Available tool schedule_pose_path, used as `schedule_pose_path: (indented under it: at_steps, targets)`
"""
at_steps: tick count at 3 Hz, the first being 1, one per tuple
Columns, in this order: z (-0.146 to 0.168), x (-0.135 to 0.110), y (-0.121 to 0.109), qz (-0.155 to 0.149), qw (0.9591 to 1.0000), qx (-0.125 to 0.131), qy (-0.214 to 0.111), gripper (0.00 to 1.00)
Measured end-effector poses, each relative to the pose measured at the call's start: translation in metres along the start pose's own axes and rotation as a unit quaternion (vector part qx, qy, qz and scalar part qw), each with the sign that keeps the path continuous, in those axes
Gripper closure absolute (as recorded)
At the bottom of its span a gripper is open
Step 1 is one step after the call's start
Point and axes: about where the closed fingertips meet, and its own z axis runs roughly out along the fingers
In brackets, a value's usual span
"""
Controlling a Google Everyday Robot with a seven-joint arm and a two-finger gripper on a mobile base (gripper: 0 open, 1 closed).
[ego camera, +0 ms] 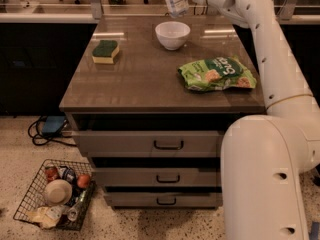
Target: Pick blue plastic bottle from white bowl and place on counter
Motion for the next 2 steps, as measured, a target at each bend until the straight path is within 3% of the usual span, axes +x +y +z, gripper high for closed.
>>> schedule_pose_path:
  at_steps: [1,2]
  targets:
    - [-0.02,-0.04,0.003,0.008,0.9992,0.021,-0.034,1.0]
    - [-0.063,-0.095,0.011,0.005,0.9944,0.068,-0.08,1.0]
